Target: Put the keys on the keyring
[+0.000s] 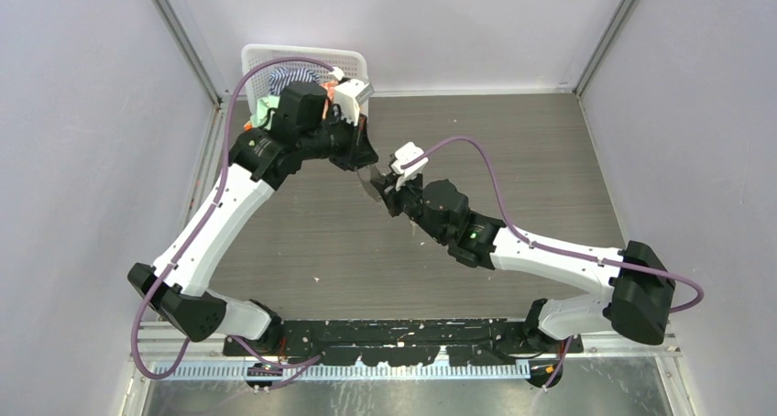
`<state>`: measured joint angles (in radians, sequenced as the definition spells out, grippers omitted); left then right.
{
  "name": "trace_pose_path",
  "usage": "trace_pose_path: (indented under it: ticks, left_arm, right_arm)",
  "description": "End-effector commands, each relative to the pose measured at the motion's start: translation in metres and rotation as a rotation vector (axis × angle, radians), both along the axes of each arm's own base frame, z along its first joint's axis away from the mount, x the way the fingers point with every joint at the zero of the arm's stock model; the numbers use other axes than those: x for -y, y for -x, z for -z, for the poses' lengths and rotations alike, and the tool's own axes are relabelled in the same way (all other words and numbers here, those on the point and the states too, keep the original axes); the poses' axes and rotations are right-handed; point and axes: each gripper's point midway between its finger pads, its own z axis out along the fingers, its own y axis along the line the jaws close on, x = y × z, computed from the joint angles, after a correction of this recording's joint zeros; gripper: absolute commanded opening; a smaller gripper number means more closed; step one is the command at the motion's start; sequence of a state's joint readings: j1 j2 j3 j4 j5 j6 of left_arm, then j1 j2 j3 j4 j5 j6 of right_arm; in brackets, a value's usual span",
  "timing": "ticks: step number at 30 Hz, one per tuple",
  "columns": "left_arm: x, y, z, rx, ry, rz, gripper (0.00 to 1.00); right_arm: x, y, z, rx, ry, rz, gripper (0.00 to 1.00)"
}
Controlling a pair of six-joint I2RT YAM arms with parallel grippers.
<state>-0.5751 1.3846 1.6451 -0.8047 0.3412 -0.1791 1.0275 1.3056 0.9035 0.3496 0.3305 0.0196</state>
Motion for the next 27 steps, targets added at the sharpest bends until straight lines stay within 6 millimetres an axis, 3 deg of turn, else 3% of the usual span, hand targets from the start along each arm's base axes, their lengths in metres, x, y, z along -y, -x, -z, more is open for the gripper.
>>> trace_pose_path:
  ticks: [1,4,9,20,27]
  left_arm:
    - [-0.003,0.016,-0.02,0.031,0.048,0.021,0.02]
    - [-0.002,0.021,-0.018,0.009,0.051,0.036,0.17]
    - [-0.001,0.027,-0.017,-0.012,0.064,0.051,0.31]
    - [-0.005,0.045,-0.02,-0.021,0.117,0.06,0.39]
    - [0.0,0.051,-0.028,-0.081,0.223,0.065,0.58]
  right_arm:
    - [0.019,-0.001,-0.051,0.066,-0.144,0.054,0.01]
    - [0.023,0.005,-0.056,0.048,-0.19,0.045,0.01]
    - [0.028,0.009,-0.056,0.024,-0.231,0.046,0.01]
    - [0.033,0.013,-0.066,0.034,-0.263,0.044,0.01]
    - [0.035,0.014,-0.067,0.035,-0.264,0.047,0.01]
